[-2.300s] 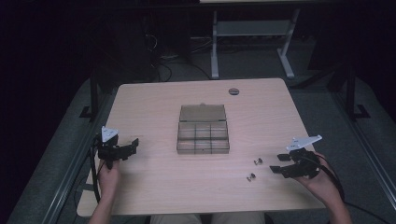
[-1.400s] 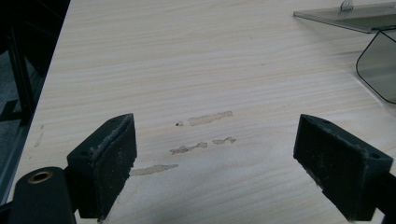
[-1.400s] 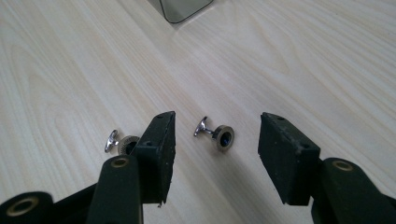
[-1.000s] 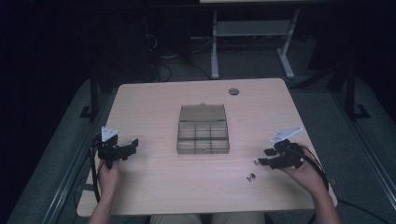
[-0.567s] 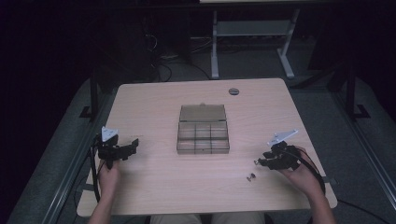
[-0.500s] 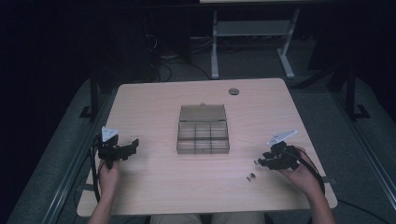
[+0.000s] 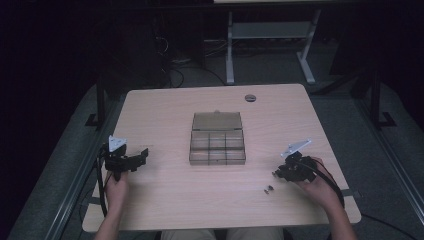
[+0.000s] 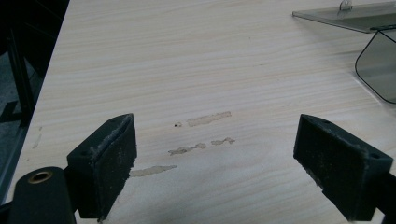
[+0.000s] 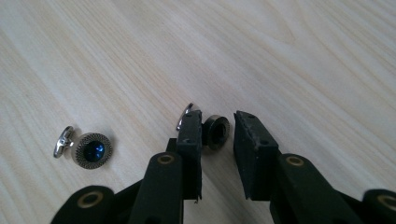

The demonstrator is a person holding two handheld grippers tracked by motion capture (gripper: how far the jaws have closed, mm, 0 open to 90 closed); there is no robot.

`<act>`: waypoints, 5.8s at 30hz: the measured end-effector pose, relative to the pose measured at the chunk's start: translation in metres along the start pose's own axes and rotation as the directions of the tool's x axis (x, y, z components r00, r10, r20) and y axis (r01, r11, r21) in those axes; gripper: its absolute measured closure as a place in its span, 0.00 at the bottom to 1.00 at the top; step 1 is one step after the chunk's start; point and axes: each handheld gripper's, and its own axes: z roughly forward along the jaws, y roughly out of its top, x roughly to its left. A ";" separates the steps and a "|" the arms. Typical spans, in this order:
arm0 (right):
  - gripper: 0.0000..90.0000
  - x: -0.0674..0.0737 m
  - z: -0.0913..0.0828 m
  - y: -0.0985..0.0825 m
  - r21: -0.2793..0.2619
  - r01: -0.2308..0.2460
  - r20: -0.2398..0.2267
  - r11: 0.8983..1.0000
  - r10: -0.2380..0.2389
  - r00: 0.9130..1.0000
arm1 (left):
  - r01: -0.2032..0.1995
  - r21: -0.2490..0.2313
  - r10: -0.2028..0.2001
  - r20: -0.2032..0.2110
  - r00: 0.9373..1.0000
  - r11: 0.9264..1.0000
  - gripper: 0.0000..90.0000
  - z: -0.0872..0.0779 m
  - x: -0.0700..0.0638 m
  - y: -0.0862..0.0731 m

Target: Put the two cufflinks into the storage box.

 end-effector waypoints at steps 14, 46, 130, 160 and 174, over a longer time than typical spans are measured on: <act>0.88 0.000 -0.002 0.000 0.002 0.011 0.029 1.000 -0.011 1.000 | 0.005 -0.004 -0.005 0.000 1.000 1.000 0.14 0.000 0.000 0.000; 0.91 0.001 -0.007 0.000 0.014 0.022 0.054 1.000 -0.023 0.998 | 0.011 -0.003 -0.011 0.004 1.000 1.000 0.14 0.000 0.001 0.000; 0.96 0.003 -0.003 0.091 -0.087 0.060 -0.239 0.994 -0.079 0.968 | 0.035 -0.003 -0.035 0.007 0.999 0.999 0.14 0.001 0.002 -0.001; 0.96 0.016 0.016 0.162 -0.118 0.149 -0.294 0.982 -0.178 0.939 | 0.040 -0.004 -0.040 0.004 0.999 0.999 0.14 0.000 0.004 -0.001; 0.96 0.024 0.031 0.194 -0.125 0.180 -0.305 0.976 -0.211 0.929 | 0.042 -0.005 -0.042 0.003 0.999 0.999 0.14 0.000 0.004 -0.001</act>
